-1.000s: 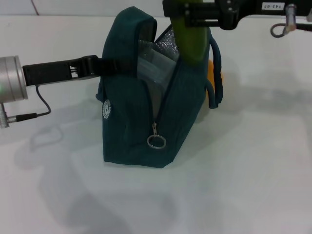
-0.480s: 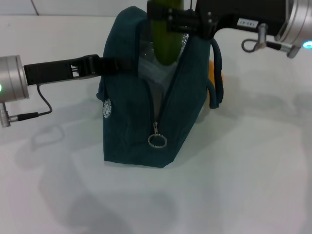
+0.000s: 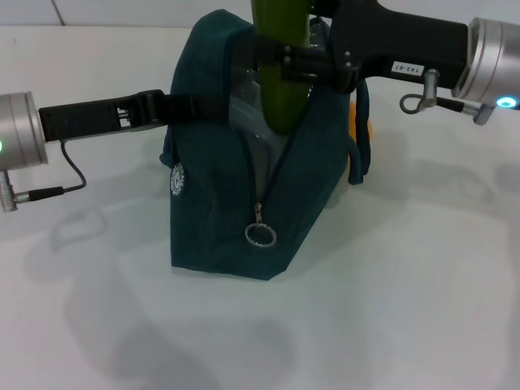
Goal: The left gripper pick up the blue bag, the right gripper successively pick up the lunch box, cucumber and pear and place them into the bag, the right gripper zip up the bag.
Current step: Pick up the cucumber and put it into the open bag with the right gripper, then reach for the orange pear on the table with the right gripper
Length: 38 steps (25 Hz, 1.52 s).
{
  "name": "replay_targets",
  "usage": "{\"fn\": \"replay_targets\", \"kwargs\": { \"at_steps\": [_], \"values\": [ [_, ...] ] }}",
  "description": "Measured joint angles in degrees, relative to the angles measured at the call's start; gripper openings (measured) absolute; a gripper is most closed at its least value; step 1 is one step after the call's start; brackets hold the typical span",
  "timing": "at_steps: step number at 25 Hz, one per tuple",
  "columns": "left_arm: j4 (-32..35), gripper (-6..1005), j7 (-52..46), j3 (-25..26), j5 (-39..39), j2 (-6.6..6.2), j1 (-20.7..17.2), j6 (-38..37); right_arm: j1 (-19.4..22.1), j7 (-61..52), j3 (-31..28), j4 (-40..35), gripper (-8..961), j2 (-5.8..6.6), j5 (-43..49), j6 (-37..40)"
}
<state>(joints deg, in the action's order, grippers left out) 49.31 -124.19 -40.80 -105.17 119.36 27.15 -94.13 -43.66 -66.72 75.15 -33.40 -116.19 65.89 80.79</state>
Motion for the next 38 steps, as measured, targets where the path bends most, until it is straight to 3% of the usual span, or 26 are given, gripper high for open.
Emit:
{"fn": "replay_targets", "kwargs": {
  "at_steps": [12,18,28,33,38],
  "values": [
    [-0.01,42,0.00,0.02,-0.02,0.00,0.00,0.10,0.20,-0.84,0.51,0.76,691,0.17,0.11,-0.14],
    [0.00,42,-0.01,0.02,-0.03,0.00,-0.45,0.10,1.34,-1.23,-0.26,-0.45,832,0.48,-0.02,0.13],
    [0.00,42,0.28,0.16,0.00,-0.31,-1.39,0.09,9.13,-2.80,-11.82,-4.87,842,2.07,0.36,-4.22],
    [0.00,40,1.52,2.02,0.03,-0.22,-2.50,0.09,12.69,-2.83,-12.64,-4.38,842,3.70,0.43,-9.20],
    [-1.10,37,2.95,4.79,0.01,-0.40,-3.37,0.10,15.02,-1.83,-12.68,-2.89,842,3.47,0.50,-12.78]
  ]
}}
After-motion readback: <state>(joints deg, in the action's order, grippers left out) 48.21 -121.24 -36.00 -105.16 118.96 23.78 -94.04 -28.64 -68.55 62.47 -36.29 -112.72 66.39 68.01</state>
